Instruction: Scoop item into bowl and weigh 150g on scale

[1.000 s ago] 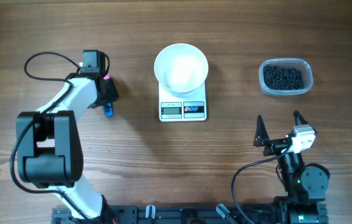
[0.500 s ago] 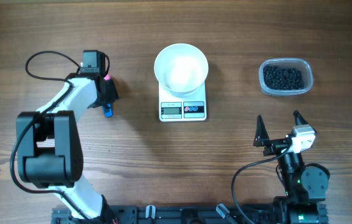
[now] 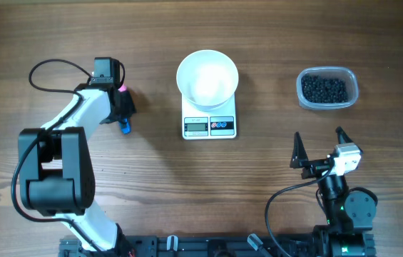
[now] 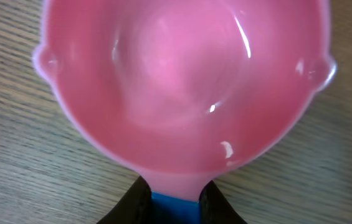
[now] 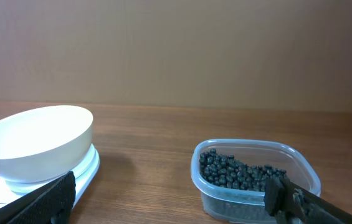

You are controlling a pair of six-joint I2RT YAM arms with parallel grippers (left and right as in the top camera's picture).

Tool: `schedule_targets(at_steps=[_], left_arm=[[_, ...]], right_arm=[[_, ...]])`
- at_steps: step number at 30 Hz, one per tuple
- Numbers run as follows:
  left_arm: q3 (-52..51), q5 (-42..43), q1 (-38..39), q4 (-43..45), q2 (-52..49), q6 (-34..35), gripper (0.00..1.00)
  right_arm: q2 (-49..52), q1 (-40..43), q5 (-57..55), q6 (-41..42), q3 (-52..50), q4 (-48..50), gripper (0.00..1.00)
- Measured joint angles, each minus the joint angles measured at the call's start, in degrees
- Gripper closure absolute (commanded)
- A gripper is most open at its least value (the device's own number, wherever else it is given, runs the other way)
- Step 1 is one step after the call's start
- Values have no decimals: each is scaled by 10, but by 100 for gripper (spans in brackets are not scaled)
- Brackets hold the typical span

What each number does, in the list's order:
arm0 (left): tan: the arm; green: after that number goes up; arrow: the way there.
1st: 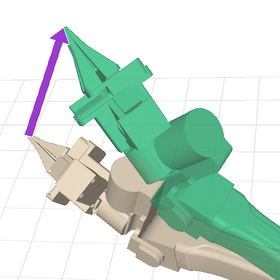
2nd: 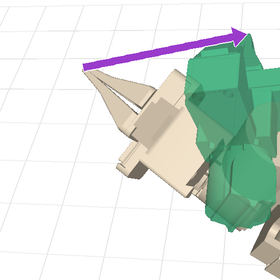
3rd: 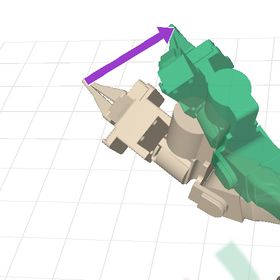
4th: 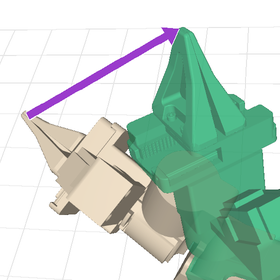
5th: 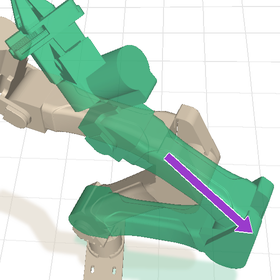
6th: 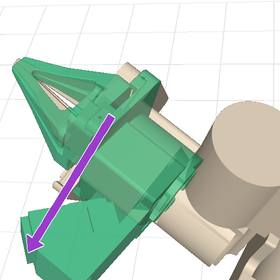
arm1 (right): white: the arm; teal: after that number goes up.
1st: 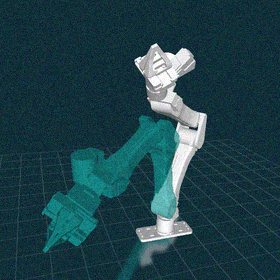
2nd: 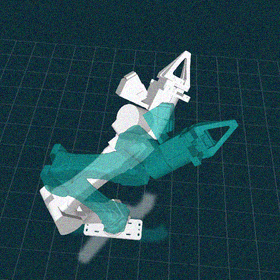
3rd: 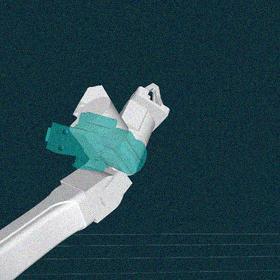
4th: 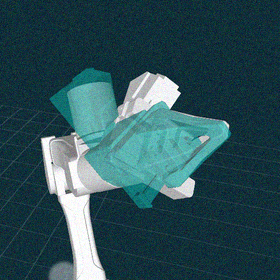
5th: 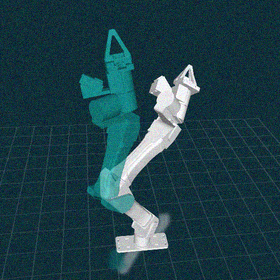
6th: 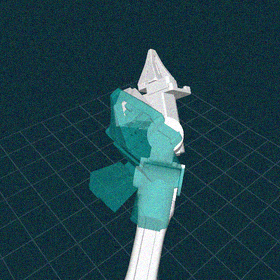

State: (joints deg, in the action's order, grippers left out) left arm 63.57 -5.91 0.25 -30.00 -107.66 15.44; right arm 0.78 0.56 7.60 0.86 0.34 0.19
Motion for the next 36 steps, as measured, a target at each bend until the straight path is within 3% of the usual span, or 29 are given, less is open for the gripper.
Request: schedule_targets(at_steps=[3, 10, 15, 24, 36], left_arm=[[7, 12, 0, -2, 16, 18, 82], [66, 55, 0, 10, 114, 100, 96], [81, 116, 0, 65, 178, 178, 96], [83, 282, 0, 159, 185, 319, 96], [83, 411, 0, 170, 185, 499, 96]], right_arm=[[0, 0, 0, 0, 0, 0, 0], [0, 0, 0, 0, 0, 0, 0], [0, 0, 0, 0, 0, 0, 0], [0, 0, 0, 0, 0, 0, 0], [0, 0, -2, 0, 0, 0, 0]])
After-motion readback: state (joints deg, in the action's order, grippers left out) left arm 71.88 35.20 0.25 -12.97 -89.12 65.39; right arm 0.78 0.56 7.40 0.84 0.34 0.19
